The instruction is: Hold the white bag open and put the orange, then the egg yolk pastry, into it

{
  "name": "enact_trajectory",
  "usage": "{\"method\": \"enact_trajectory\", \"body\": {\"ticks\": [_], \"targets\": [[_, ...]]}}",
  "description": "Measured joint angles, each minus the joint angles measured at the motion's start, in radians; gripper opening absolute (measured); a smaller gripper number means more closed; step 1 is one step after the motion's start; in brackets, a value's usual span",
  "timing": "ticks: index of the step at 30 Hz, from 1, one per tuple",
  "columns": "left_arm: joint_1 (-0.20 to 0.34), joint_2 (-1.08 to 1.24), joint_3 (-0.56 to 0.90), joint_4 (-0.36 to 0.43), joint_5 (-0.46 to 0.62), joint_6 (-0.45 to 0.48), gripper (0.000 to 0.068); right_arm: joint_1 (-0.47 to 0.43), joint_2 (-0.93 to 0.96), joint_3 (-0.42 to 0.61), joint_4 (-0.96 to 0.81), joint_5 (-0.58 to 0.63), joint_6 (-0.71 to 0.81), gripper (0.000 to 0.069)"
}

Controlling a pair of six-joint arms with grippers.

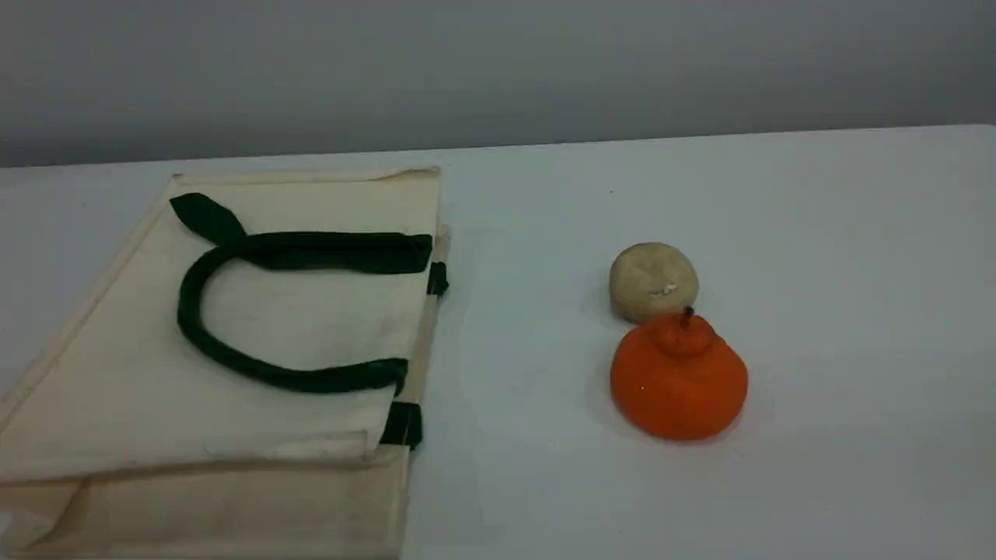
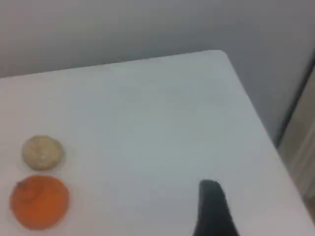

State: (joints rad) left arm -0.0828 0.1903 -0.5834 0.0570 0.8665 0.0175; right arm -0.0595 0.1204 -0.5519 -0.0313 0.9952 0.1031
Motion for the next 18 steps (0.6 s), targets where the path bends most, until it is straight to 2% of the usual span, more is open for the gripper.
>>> {"method": "enact_trajectory", "body": {"ticks": [7, 12, 18], "targets": [[0.000, 0.352, -0.078, -0.002, -0.127, -0.098, 0.0374, 0.000, 0.223, -0.023, 0.134, -0.178, -0.060, 0.0408], [0.000, 0.603, -0.125, -0.003, -0.180, -0.110, 0.0374, 0.000, 0.392, -0.023, 0.265, -0.302, -0.103, 0.0408], [0.000, 0.882, -0.158, -0.003, -0.301, -0.199, 0.0374, 0.000, 0.606, -0.023, 0.427, -0.415, -0.222, 0.0408]]}}
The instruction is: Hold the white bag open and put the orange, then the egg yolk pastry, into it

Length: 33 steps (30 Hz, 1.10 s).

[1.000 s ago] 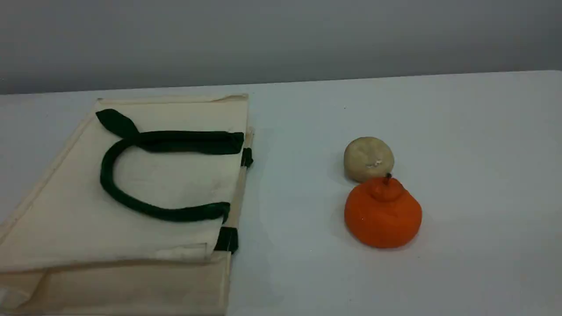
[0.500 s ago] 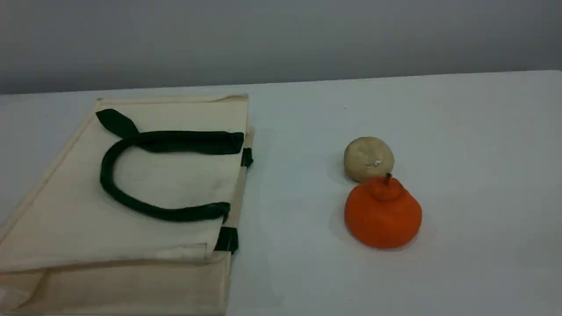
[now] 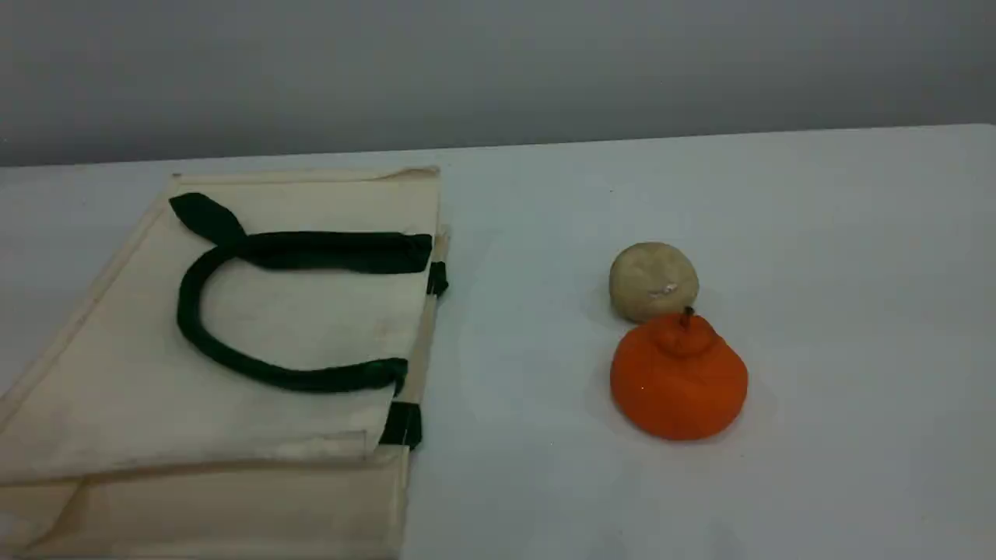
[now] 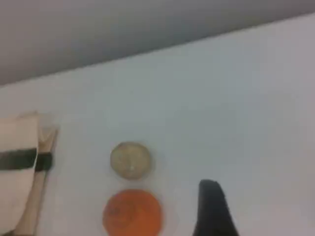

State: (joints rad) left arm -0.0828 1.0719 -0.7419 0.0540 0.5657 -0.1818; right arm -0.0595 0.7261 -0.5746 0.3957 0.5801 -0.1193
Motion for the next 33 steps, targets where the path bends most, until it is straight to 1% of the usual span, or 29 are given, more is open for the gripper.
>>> {"method": "enact_trajectory", "body": {"ticks": [2, 5, 10, 15, 18, 24, 27, 33], "targets": [[0.000, 0.082, -0.021, -0.001, -0.031, -0.016, 0.0374, 0.000, 0.072, 0.000, 0.059, -0.036, -0.050, 0.0408], [0.000, 0.208, -0.065, -0.004, -0.072, -0.016, 0.0374, 0.000, 0.186, 0.000, 0.147, -0.098, -0.124, 0.0408], [0.000, 0.412, -0.146, -0.006, -0.084, -0.008, 0.0374, 0.001, 0.365, 0.000, 0.300, -0.195, -0.248, 0.0408], [0.000, 0.585, -0.237, -0.014, -0.085, 0.007, 0.0374, 0.001, 0.497, -0.001, 0.446, -0.245, -0.379, 0.0408], [0.000, 0.675, -0.285, -0.066, -0.084, 0.058, 0.0374, 0.001, 0.537, -0.001, 0.525, -0.271, -0.456, 0.0408], [0.000, 0.795, -0.349, -0.246, -0.079, 0.244, 0.0374, 0.001, 0.547, -0.003, 0.657, -0.282, -0.581, 0.0408], [0.000, 0.842, -0.372, -0.309, -0.077, 0.307, 0.0374, 0.001, 0.547, -0.003, 0.698, -0.284, -0.622, 0.0408], [0.000, 0.903, -0.380, -0.314, -0.084, 0.314, 0.0374, 0.001, 0.547, -0.003, 0.706, -0.284, -0.645, 0.0408]]}}
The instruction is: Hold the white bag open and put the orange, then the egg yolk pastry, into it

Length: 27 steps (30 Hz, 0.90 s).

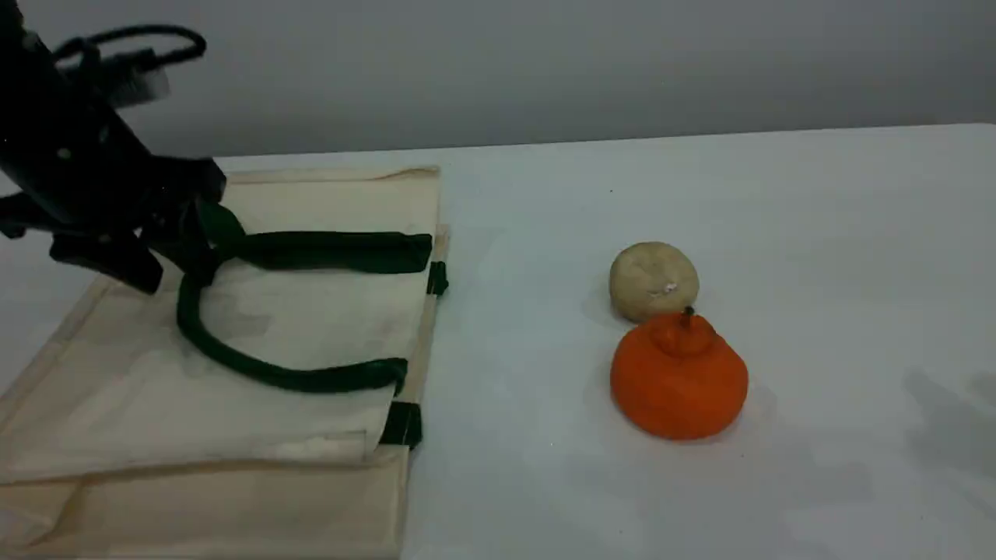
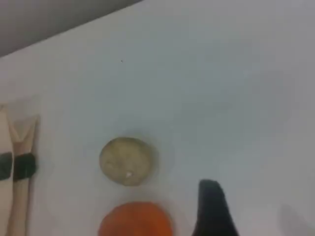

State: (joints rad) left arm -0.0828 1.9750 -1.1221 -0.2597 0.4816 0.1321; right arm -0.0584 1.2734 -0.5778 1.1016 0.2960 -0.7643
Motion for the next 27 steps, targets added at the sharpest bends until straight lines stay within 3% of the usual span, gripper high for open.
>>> {"method": "enact_trajectory", "body": {"ticks": [11, 21, 27], "targets": [[0.000, 0.069, -0.009, -0.009, -0.064, -0.001, 0.0374, 0.000, 0.000, 0.000, -0.001, 0.000, -0.007, 0.0408], [0.000, 0.152, -0.030, -0.073, -0.106, 0.017, 0.0372, 0.000, 0.000, 0.000, -0.001, -0.015, -0.029, 0.0408], [0.000, 0.166, -0.030, -0.092, -0.104, 0.032, 0.0304, 0.000, 0.000, 0.000, -0.001, -0.019, -0.029, 0.0408]]}}
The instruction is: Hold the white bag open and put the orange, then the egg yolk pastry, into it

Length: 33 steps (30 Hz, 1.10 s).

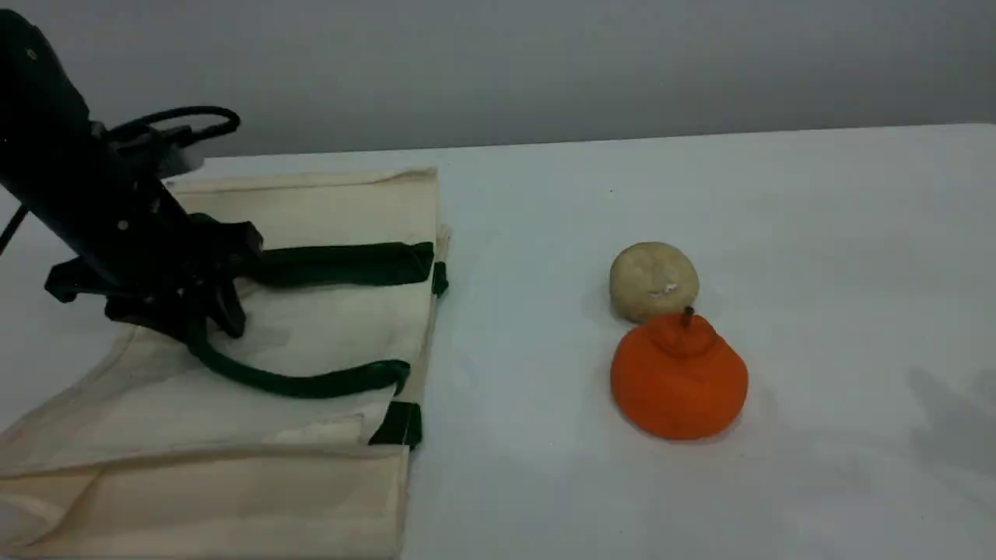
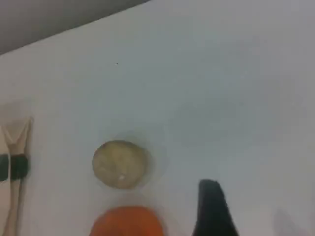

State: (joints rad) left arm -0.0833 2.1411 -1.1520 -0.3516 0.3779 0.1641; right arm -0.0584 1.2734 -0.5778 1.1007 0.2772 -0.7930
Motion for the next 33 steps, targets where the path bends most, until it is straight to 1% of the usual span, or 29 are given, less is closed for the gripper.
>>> {"method": "enact_trajectory", "body": {"ticks": [2, 6, 7, 10, 12, 16, 19, 21, 25, 27, 30, 33], "targets": [[-0.001, 0.000, 0.000, 0.000, 0.000, 0.000, 0.0246, 0.000, 0.000, 0.000, 0.000, 0.000, 0.000, 0.0408], [-0.001, 0.000, 0.000, 0.000, 0.002, 0.003, 0.0088, 0.000, 0.000, 0.000, 0.000, 0.000, -0.001, 0.0408], [-0.001, 0.000, 0.000, 0.000, 0.003, 0.011, 0.0070, 0.000, 0.000, 0.000, 0.000, 0.000, -0.001, 0.0408], [-0.001, -0.004, 0.000, 0.000, 0.009, 0.034, 0.0069, 0.000, 0.000, 0.000, 0.000, 0.000, -0.001, 0.0408], [-0.001, -0.025, -0.003, -0.001, 0.042, 0.062, 0.0069, 0.000, 0.000, 0.001, 0.000, 0.001, -0.002, 0.0408], [-0.001, -0.091, -0.045, -0.061, 0.135, 0.119, 0.0069, 0.000, 0.020, 0.001, -0.001, 0.021, -0.006, 0.0408], [-0.001, -0.169, -0.078, -0.135, 0.213, 0.187, 0.0069, 0.000, 0.039, 0.001, -0.001, 0.048, -0.037, 0.0408], [-0.001, -0.227, -0.085, -0.205, 0.247, 0.244, 0.0069, 0.000, 0.048, 0.001, 0.009, 0.061, -0.057, 0.0408], [-0.001, -0.356, -0.089, -0.335, 0.317, 0.345, 0.0069, 0.014, 0.057, 0.001, 0.088, 0.090, -0.135, 0.0408], [-0.001, -0.418, -0.089, -0.369, 0.360, 0.356, 0.0069, 0.037, 0.057, 0.001, 0.140, 0.096, -0.188, 0.0408], [-0.001, -0.517, -0.089, -0.371, 0.430, 0.356, 0.0069, 0.086, 0.057, 0.001, 0.240, 0.090, -0.281, 0.0408], [-0.001, -0.605, -0.089, -0.377, 0.477, 0.353, 0.0069, 0.140, 0.058, 0.001, 0.330, 0.085, -0.358, 0.0408]]}}
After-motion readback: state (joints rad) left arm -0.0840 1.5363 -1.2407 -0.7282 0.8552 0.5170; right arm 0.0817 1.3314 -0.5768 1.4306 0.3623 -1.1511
